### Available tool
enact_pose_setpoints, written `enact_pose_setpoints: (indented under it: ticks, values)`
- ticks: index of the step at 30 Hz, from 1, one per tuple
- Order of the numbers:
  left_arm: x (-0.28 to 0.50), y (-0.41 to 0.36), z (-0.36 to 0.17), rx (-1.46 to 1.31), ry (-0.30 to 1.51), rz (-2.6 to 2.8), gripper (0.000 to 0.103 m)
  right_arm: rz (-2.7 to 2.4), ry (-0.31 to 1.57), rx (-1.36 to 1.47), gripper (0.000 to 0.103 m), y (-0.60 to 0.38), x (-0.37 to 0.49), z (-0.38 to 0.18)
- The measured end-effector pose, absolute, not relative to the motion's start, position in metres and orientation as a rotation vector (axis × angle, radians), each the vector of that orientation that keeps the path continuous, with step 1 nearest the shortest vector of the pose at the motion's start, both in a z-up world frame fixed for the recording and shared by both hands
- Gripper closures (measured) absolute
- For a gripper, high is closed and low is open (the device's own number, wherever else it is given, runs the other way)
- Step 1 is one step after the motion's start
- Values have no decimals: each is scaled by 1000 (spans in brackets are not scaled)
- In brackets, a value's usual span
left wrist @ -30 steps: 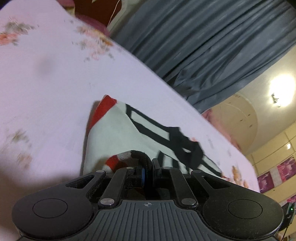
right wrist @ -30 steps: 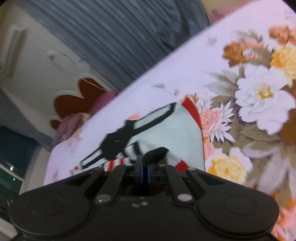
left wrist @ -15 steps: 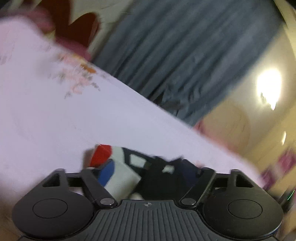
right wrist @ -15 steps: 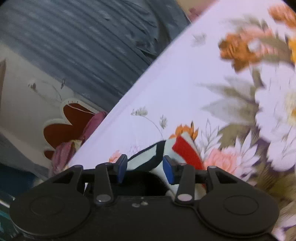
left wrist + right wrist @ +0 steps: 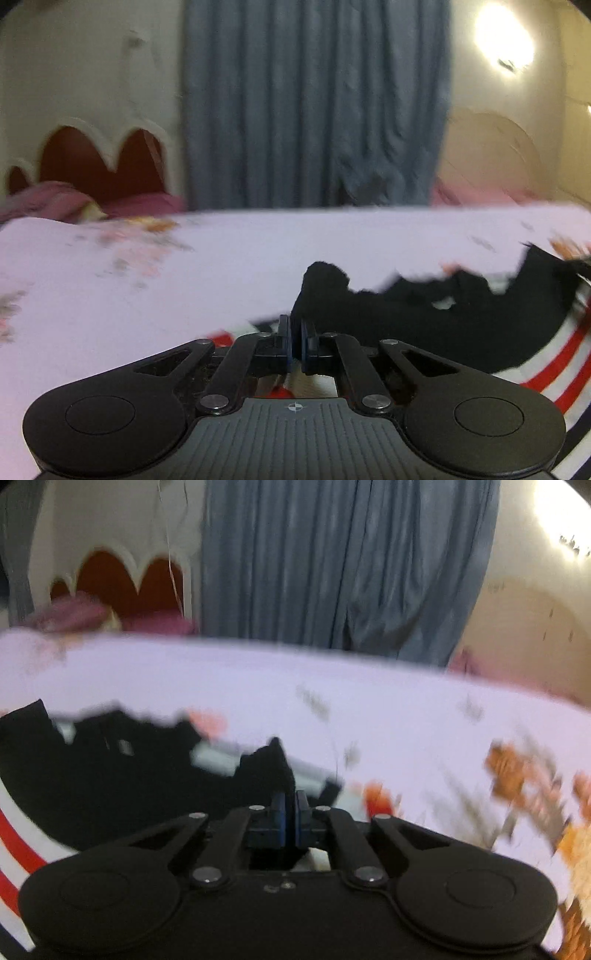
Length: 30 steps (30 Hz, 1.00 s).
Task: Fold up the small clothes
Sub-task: 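Lay the folded hem onto the collar with both tools and open them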
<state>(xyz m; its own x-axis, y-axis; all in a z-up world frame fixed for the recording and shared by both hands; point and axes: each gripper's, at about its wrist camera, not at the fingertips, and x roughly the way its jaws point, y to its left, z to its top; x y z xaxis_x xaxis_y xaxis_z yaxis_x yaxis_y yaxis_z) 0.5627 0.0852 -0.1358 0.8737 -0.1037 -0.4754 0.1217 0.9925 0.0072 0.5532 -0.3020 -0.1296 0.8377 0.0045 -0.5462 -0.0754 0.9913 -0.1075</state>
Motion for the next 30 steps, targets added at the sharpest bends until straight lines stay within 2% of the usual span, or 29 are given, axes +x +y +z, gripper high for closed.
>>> enact_pose_setpoints:
  ticks: [2, 4, 6, 10, 11, 12, 13, 14, 15, 16, 18, 19, 20, 24, 25, 28, 29, 30]
  values:
    - [576, 93, -144, 12, 554, -62, 100, 8, 562, -94, 99, -313, 560, -128]
    - [595, 95, -166, -23, 664, -45, 100, -22, 642, -34, 99, -326, 577, -142]
    - [597, 88, -172, 26, 656, -28, 100, -48, 722, -27, 99, -330, 588, -166]
    - [596, 81, -168, 83, 662, -34, 100, -64, 715, -70, 96, -324, 588, -166]
    - [595, 83, -166, 87, 665, -40, 91, -69, 719, -78, 93, -321, 588, -163]
    - [595, 83, -162, 87, 664, -44, 81, -81, 708, -85, 73, -319, 586, -157]
    - [591, 80, -156, 81, 646, -36, 50, -79, 678, -88, 41, -315, 582, -149]
    - [585, 78, -148, 71, 602, -32, 31, -65, 639, -92, 30, -307, 578, -143]
    - [581, 73, -142, 65, 554, -50, 30, -39, 614, -101, 34, -300, 574, -138]
    - [580, 63, -135, 64, 526, -82, 30, 1, 623, -108, 55, -291, 575, -136]
    - [586, 32, -127, 70, 526, -177, 30, 90, 667, -108, 77, -267, 586, -140]
    - [591, 16, -129, 80, 541, -216, 30, 129, 690, -112, 79, -254, 591, -144]
    - [596, 1, -134, 94, 574, -257, 30, 160, 713, -119, 79, -242, 595, -149]
    - [610, -26, -167, 167, 712, -309, 30, 225, 739, -187, 64, -208, 599, -168]
    - [606, -16, -168, 161, 685, -301, 29, 241, 740, -202, 58, -211, 598, -168]
    - [600, 31, -173, 168, 661, -134, 17, 116, 736, -218, 49, -253, 596, -164]
    - [598, 48, -174, 117, 669, -134, 15, 44, 736, -169, 49, -279, 595, -162]
    - [598, 58, -174, 89, 678, -123, 14, 2, 737, -133, 45, -297, 592, -161]
